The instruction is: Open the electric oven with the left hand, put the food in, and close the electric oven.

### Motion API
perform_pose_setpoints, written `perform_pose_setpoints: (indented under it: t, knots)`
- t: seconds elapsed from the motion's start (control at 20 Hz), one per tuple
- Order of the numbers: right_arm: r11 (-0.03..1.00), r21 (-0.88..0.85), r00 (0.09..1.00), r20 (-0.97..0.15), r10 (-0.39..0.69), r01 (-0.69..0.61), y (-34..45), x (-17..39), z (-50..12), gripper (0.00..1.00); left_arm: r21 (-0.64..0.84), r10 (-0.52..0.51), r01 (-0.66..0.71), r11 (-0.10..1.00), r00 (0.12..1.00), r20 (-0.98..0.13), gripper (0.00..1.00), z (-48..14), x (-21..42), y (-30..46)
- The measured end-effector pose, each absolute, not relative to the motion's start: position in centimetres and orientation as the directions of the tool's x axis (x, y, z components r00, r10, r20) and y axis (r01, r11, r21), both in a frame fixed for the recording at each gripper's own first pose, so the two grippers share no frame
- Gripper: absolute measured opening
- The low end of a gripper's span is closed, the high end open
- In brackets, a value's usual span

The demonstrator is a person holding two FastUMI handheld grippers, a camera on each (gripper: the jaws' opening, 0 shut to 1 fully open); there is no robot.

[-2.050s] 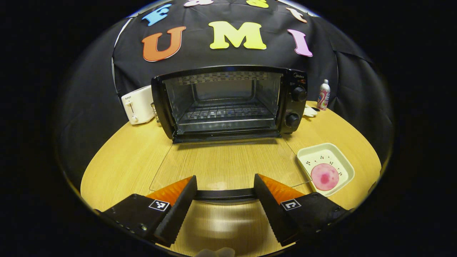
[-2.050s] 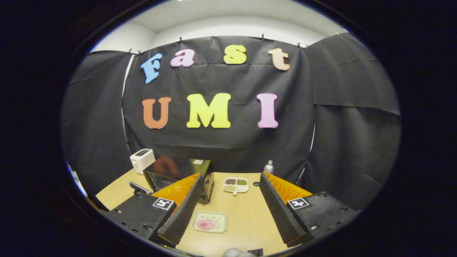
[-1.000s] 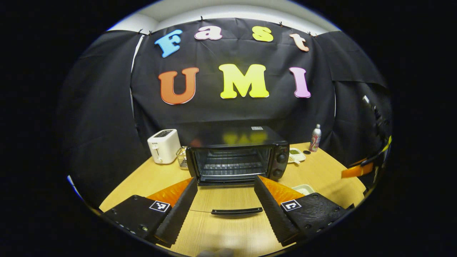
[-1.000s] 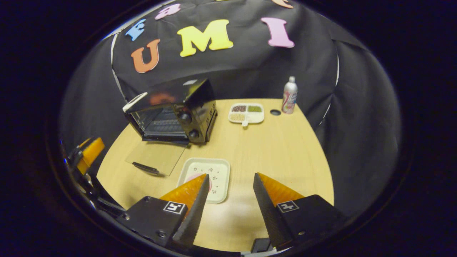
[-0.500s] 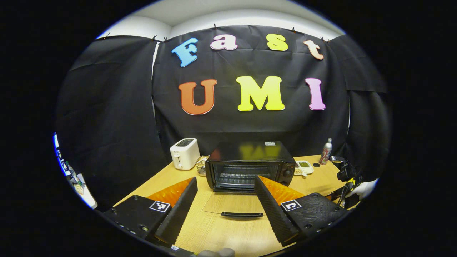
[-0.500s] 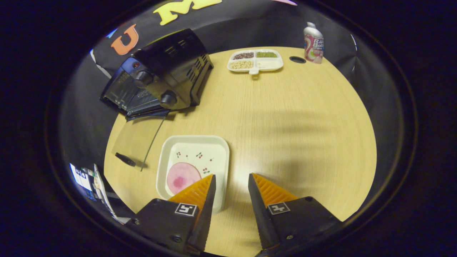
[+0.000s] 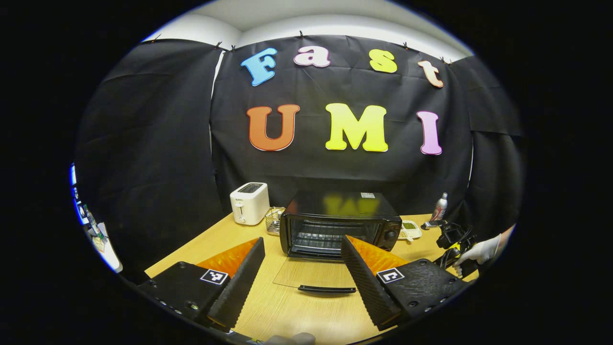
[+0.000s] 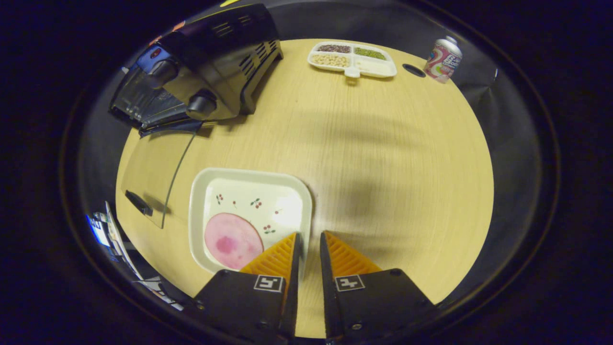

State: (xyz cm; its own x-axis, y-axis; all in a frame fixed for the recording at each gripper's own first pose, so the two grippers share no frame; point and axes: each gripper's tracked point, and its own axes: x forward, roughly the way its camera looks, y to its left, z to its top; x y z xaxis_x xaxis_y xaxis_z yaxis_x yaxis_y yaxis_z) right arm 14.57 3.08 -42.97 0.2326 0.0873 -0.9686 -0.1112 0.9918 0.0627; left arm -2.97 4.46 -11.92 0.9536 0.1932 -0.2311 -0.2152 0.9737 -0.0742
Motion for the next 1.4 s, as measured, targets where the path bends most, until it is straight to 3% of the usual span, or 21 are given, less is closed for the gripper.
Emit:
perform_pose_setpoints:
  t: [0.15,0.2,0.25,0.45,0.5,0.7,0.85,1.4]
  knots:
    - [0.993,0.112,0.200,-0.973,0.118,-0.042,3.2,14.5,-43.3,0.05,-0.082,0.183,-0.206,0.975,0.956,-0.228,0.97,-12.3,-2.7,5.5]
    - [0.990,0.133,0.197,-0.971,0.137,-0.034,3.2,14.5,-42.9,0.07,-0.090,0.176,-0.201,0.975,0.957,-0.230,0.97,-12.5,-2.7,5.8]
    - [0.987,0.161,0.187,-0.969,0.162,-0.019,3.2,14.5,-43.0,0.02,-0.096,0.173,-0.199,0.975,0.958,-0.229,0.97,-12.5,-2.7,6.1]
    - [0.949,0.313,0.167,-0.938,0.303,0.035,3.6,14.3,-42.8,0.04,-0.114,0.150,-0.182,0.977,0.959,-0.240,0.96,-12.8,-2.7,6.9]
    - [0.931,0.361,0.172,-0.922,0.348,0.049,3.7,13.9,-42.8,0.00,-0.116,0.144,-0.176,0.978,0.959,-0.244,0.96,-12.9,-2.5,7.1]
    - [0.836,0.532,0.272,-0.831,0.485,0.134,4.2,13.4,-42.4,0.04,-0.118,0.119,-0.153,0.981,0.960,-0.253,0.96,-12.6,-2.4,7.1]
    - [0.765,0.618,0.355,-0.766,0.536,0.179,4.2,12.8,-41.4,0.00,-0.123,0.095,-0.128,0.984,0.965,-0.243,0.96,-12.3,-2.2,6.6]
    - [0.619,0.747,0.579,-0.624,0.525,0.243,5.6,9.4,-33.9,0.04,-0.090,0.066,-0.087,0.992,0.974,-0.217,0.96,-10.7,-1.5,6.5]
